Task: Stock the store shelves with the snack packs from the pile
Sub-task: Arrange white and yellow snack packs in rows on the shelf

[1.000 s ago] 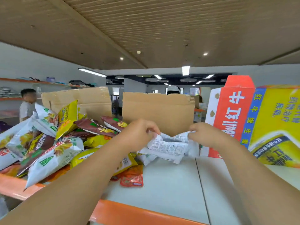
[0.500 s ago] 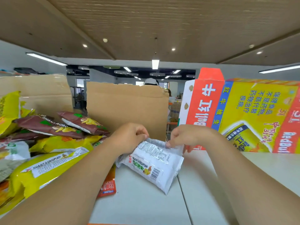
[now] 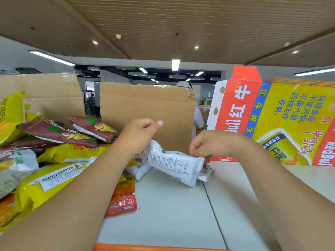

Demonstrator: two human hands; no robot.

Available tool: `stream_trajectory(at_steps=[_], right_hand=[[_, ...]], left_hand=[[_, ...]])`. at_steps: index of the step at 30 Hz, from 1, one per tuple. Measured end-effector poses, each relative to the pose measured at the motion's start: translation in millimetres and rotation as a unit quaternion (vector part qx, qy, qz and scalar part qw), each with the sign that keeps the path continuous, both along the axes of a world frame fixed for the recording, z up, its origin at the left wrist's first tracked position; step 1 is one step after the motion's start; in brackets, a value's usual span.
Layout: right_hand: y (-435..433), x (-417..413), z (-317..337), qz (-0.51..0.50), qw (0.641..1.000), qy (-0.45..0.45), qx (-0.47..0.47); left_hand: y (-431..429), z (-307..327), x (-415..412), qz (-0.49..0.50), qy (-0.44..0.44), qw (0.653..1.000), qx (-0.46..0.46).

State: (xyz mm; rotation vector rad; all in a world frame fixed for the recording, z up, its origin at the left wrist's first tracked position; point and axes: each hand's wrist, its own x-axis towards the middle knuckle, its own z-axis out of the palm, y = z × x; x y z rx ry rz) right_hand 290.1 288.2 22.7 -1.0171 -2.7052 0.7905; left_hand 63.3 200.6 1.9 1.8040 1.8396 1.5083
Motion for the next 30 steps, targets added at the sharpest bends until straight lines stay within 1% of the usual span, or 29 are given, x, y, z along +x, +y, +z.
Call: stream_trajectory(at_steps=[1, 2, 3, 4, 5, 6, 7, 8, 12, 15, 17, 19, 22, 24, 25, 27, 29, 30], right_hand=[[1.3, -1.8, -2.4, -0.009, 1.000, 0.002, 0.011], [3.8, -3.6, -4.5, -0.024, 0.998, 0.003, 0.050], [6.6, -5.1, -6.3, -0.040, 0.994, 0.000, 0.098], [10.5, -5.7, -8.0, -0.054, 0.990, -0.006, 0.131], [13.6, -5.7, -9.7, -0.064, 0.988, -0.014, 0.141], [16.9, -5.7, -12.2, -0.069, 0.988, -0.025, 0.135], [17.2, -6.0, -14.3, -0.065, 0.989, -0.043, 0.124], [16.6, -7.1, -17.3, -0.056, 0.990, -0.061, 0.117], [8.4, -18.4, -22.8, 0.004, 0.991, -0.093, 0.098], [6.6, -24.3, -23.4, 0.012, 0.981, -0.160, 0.113], [7.1, -20.8, -20.3, -0.019, 0.978, -0.181, 0.098], [7.7, -15.0, -17.0, -0.043, 0.982, -0.166, 0.084], [11.0, -13.0, -18.1, -0.040, 0.982, -0.127, 0.133], [9.1, -17.4, -22.3, -0.034, 0.980, -0.138, 0.141], [7.6, -19.6, -23.8, -0.031, 0.978, -0.151, 0.140], [4.4, -21.0, -23.3, -0.035, 0.976, -0.164, 0.140], [4.1, -17.6, -19.6, -0.050, 0.979, -0.151, 0.130], [4.9, -14.6, -18.0, -0.060, 0.983, -0.137, 0.110]], left_hand=[[-1.6, 1.0, -1.9, -0.014, 0.037, 0.998, -0.052], [-2.5, 2.3, -3.3, -0.037, 0.085, 0.990, -0.106], [-4.4, 4.4, -2.9, -0.071, 0.136, 0.974, -0.164], [-6.5, 5.7, -1.2, -0.109, 0.182, 0.951, -0.226], [-8.6, 6.3, 1.5, -0.141, 0.219, 0.922, -0.286], [-10.6, 6.5, 4.1, -0.156, 0.247, 0.897, -0.333], [-11.9, 6.3, 5.6, -0.156, 0.267, 0.881, -0.358], [-12.1, 5.8, 6.5, -0.146, 0.279, 0.877, -0.364], [-12.9, 5.0, 11.0, -0.113, 0.291, 0.882, -0.353], [-15.6, 5.5, 16.4, -0.147, 0.323, 0.867, -0.349], [-16.7, 7.2, 19.2, -0.183, 0.311, 0.869, -0.339], [-19.5, 9.7, 22.1, -0.199, 0.298, 0.872, -0.333], [-23.3, 9.0, 26.3, -0.216, 0.305, 0.870, -0.320], [-22.3, 5.0, 29.0, -0.238, 0.302, 0.867, -0.317], [-20.6, 2.8, 30.4, -0.236, 0.302, 0.869, -0.312], [-18.7, 0.7, 33.6, -0.204, 0.298, 0.887, -0.287], [-16.6, 1.9, 34.7, -0.160, 0.295, 0.910, -0.243], [-16.3, 2.4, 34.5, -0.148, 0.292, 0.915, -0.234]])
